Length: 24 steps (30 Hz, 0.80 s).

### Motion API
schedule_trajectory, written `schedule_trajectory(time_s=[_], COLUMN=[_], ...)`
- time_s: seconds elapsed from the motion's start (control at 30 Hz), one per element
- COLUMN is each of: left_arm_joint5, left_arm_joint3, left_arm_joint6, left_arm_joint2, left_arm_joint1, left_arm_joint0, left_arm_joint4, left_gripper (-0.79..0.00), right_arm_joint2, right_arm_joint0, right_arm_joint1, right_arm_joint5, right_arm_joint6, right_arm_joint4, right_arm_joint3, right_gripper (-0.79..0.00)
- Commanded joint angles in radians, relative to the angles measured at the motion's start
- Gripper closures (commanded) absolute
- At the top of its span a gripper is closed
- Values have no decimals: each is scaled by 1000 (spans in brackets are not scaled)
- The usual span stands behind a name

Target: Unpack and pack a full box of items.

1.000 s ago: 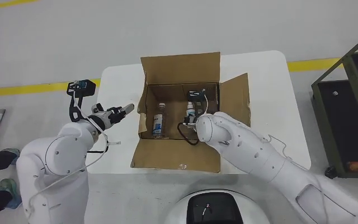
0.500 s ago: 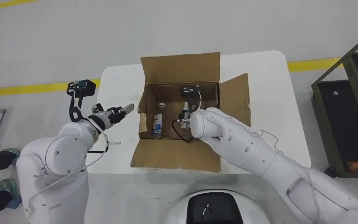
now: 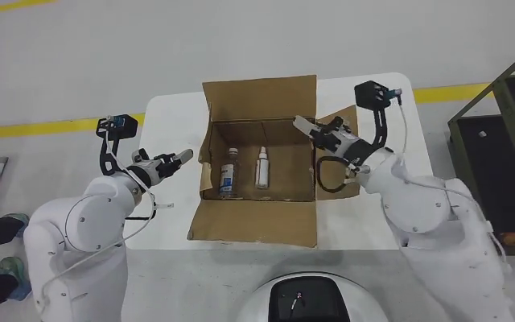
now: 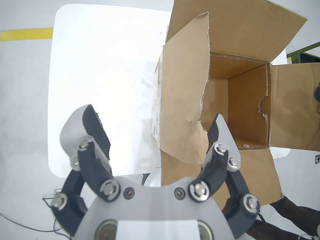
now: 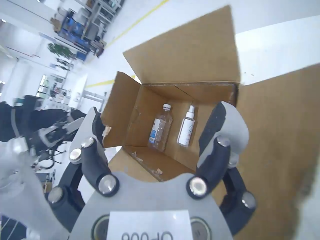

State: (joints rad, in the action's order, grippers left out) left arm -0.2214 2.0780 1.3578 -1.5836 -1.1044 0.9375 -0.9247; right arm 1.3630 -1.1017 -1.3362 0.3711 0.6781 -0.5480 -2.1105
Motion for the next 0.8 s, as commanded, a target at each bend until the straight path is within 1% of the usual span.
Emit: schedule_trajectory(time_s=[0.0,0.13,0.2,0.3,0.33,0.37,0.43,0.47,0.5,0.57,0.6,0.67,0.7,0.77], left_arm_joint5=[0,0,0,0,0,0,0,0,0,0,0,0,0,0], left_arm_joint3=[0,0,0,0,0,0,0,0,0,0,0,0,0,0], left_arm_joint6=[0,0,0,0,0,0,0,0,0,0,0,0,0,0], left_arm_joint2=[0,0,0,0,0,0,0,0,0,0,0,0,0,0], left_arm_joint1=[0,0,0,0,0,0,0,0,0,0,0,0,0,0], left_arm_joint0=[0,0,0,0,0,0,0,0,0,0,0,0,0,0], left_arm_joint4=[0,0,0,0,0,0,0,0,0,0,0,0,0,0], left_gripper=[-785,-785,-785,-785,-785,-785,-785,-785,-785,-785,-785,-785,-785,-785], right_arm_joint2=[124,285,348,386,381,371,335,312,287,243,226,200,192,188], right_arm_joint0=[-92,-240,-300,-347,-347,-342,-318,-298,-279,-240,-223,-195,-186,-177], right_arm_joint1=[9,18,19,20,20,20,22,22,21,22,21,22,22,24], right_arm_joint5=[-68,-187,-217,-246,-264,-290,-297,-297,-302,-295,-293,-287,-291,-284], right_arm_joint6=[-3,-23,-46,-43,-33,-20,2,4,11,21,19,26,29,29], right_arm_joint4=[48,165,234,335,373,396,405,409,411,393,397,394,400,400], right_arm_joint3=[-48,-91,-70,-7,15,42,108,133,155,196,214,244,257,281], right_gripper=[-785,-785,-785,-785,-591,-480,-437,-369,-339,-299,-185,-92,0,0])
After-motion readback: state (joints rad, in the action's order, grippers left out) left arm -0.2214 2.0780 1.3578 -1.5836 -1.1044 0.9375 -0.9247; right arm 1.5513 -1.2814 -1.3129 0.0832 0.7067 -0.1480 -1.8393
